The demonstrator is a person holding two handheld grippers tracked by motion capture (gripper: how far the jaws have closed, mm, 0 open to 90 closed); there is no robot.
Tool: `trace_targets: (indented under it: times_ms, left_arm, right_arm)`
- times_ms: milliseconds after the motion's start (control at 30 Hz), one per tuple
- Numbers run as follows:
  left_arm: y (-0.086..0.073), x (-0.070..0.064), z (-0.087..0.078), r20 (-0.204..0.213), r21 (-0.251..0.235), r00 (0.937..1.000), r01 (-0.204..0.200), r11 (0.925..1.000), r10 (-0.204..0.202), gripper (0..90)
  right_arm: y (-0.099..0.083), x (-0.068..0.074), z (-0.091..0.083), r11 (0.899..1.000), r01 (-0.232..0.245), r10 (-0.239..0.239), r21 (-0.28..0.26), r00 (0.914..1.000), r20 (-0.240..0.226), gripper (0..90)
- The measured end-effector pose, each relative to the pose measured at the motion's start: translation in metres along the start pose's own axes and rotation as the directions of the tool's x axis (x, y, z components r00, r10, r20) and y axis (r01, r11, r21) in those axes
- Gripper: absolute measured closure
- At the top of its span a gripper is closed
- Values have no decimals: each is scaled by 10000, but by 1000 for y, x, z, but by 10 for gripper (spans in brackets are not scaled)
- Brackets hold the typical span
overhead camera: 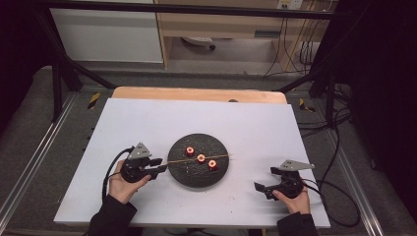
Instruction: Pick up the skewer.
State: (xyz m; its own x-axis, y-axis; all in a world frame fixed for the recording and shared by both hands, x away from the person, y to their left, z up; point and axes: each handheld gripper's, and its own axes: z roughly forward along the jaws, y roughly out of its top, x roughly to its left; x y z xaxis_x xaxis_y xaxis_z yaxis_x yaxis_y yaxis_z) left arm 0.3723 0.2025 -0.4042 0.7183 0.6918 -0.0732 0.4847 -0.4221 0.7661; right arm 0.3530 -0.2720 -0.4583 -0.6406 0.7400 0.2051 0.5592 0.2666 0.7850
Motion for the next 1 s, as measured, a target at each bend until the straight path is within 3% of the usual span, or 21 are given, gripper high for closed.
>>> trace_targets:
  times_ms: [467, 800, 1000]
  left_arm:
    - [19, 1, 31, -302, 57, 9972, 680, 9977, -678, 863]
    - [19, 8, 55, -361, 621, 9979, 561, 9965, -540, 896]
    - [18, 7, 56, -243, 700, 9991, 377, 9968, -361, 897]
  right_arm:
    - [0, 0, 1, 10000, -23, 23, 26, 10000, -46, 12]
    - [-1, 0, 2, 10000, 14, -14, 29, 10000, -67, 13]
    - [-1, 0, 2, 10000, 7, -7, 36, 10000, -72, 13]
